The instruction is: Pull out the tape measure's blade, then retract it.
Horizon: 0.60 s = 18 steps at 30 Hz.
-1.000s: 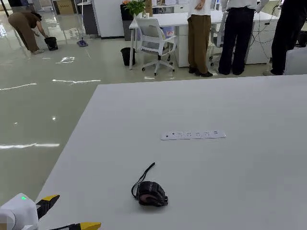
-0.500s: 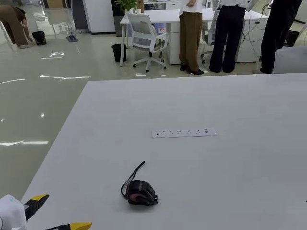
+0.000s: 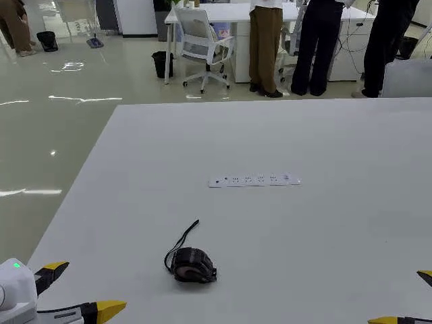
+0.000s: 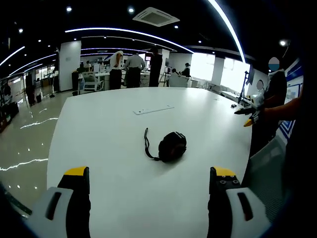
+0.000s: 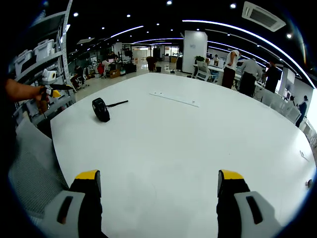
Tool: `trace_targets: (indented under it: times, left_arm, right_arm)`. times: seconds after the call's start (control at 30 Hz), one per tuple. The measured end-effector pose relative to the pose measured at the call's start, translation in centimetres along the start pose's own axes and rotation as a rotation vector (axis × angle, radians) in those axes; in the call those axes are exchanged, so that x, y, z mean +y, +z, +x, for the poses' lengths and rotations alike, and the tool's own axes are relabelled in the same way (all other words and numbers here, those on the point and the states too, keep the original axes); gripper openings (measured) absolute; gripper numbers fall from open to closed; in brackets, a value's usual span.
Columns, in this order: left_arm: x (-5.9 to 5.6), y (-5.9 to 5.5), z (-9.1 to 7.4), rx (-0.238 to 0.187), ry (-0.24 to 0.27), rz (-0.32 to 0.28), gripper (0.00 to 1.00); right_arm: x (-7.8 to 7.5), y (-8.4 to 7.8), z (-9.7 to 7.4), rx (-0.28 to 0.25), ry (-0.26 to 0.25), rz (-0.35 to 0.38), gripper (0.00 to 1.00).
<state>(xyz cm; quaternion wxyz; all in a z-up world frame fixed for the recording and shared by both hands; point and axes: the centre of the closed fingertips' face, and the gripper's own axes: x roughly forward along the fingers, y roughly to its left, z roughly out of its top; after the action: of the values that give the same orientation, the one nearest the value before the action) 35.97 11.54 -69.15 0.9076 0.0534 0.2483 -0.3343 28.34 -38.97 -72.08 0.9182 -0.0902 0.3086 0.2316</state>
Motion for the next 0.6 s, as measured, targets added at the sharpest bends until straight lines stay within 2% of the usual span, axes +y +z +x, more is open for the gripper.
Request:
trace_targets:
  times: [0.13,0.2,0.37,0.6]
  left_arm:
    - [-0.2,0.5,0.6,-0.015,-0.021,0.004,0.99]
    - [-0.3,1.1,0.9,-0.048,-0.036,0.009,0.99]
    - [-0.2,1.1,2.3,-0.031,-0.062,0.01,0.99]
    - [-0.1,1.7,3.7,-0.038,-0.098,0.039,0.99]
  right_arm:
    - [0.0,0.3,0.3,-0.001,0.005,-0.002,1.0]
    - [0.0,0.4,0.5,0.0,0.009,-0.009,1.0]
    - [-0.5,0.5,1.1,-0.001,0.013,-0.002,1.0]
    - [-0.9,0.7,2.0,0.009,0.027,0.005,1.0]
